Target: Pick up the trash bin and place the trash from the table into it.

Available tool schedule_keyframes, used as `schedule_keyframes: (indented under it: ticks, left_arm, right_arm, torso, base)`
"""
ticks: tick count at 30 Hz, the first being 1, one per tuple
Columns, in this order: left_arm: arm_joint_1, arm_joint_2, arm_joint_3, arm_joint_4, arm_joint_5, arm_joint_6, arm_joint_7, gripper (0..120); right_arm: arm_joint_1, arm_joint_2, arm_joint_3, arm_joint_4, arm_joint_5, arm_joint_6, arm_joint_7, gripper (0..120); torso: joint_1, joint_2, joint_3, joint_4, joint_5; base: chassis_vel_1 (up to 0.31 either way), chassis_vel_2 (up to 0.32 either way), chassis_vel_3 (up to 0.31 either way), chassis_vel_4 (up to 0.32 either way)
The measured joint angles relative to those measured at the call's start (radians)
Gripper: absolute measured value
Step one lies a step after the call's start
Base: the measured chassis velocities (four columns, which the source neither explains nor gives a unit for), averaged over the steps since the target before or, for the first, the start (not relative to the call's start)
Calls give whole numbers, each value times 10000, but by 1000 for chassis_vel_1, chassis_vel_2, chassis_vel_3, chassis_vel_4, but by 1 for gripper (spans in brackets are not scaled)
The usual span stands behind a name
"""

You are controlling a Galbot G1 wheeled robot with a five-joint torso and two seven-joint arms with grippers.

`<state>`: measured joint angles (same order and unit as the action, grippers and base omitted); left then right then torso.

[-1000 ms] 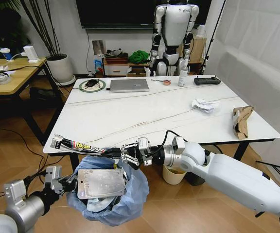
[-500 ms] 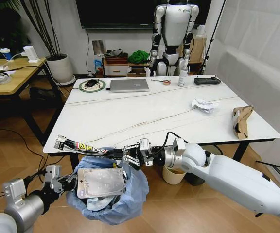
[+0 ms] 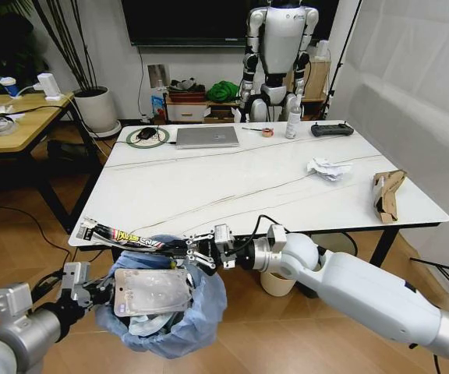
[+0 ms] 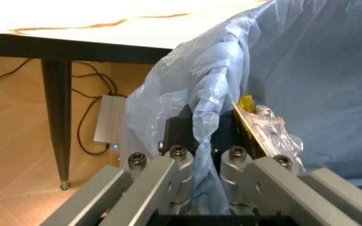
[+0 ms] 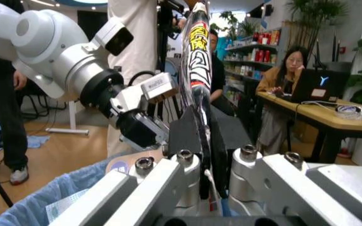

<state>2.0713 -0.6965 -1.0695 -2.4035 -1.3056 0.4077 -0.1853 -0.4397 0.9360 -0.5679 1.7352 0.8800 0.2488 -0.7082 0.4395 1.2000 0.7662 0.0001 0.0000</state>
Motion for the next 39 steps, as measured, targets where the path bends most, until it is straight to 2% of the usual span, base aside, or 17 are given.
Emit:
schedule_keyframes:
  ticks: [9,12,21,24,29,31,33,34,36,39]
  left_arm:
    - [-99,-39,148,-21,-14,15,-14,0]
    - [-139,-37,186,-21,-23,15,-14,0]
    - [-174,-56,231,-18,-27,15,-11,0]
    - [-187,-60,250,-10,-28,15,-8,0]
    - [-267,-80,340,3,-31,16,-2,0]
    - [-273,-91,359,2,-32,16,3,0]
    - [-301,-153,451,1,-31,14,28,0]
    - [-331,-203,525,0,-11,12,60,0]
    - [-359,-231,573,0,15,6,91,0]
    - [-465,-410,770,32,222,-52,300,0]
  right_arm:
    - [-42,-119,38,51,2,7,-12,3]
    - [-57,-157,73,74,10,-3,-31,10]
    - [-58,-229,97,119,70,-61,-75,46]
    - [-67,-253,106,128,78,-63,-76,52]
    - [-75,-306,224,191,179,-69,-54,76]
    - [-77,-311,266,194,195,-72,-14,77]
    - [-150,-318,547,172,319,-82,156,86]
    - [-294,-354,886,104,446,-82,438,93]
    - [-391,-389,1089,91,515,-82,645,96]
    - [-1178,-756,2273,165,834,-80,2552,100]
  torso:
    - [0,0,0,-1,0]
    - [0,0,0,-2,-1]
    - [0,0,0,-1,0]
    - [0,0,0,-1,0]
    - [0,0,0,-2,1]
    - [0,0,0,-1,0]
    - [0,0,0,0,-1]
    - [0,0,0,0,0]
    - [0,0,0,1,1]
    - [0,0,0,-2,1]
  base:
    - [0,0,0,0]
    - [0,0,0,0]
    - [0,0,0,0]
    - [0,0,0,0]
    - [0,0,0,0]
    - [0,0,0,0]
    - [0,0,0,0]
    - [0,0,0,0]
    - [0,0,0,0]
    - [0,0,0,0]
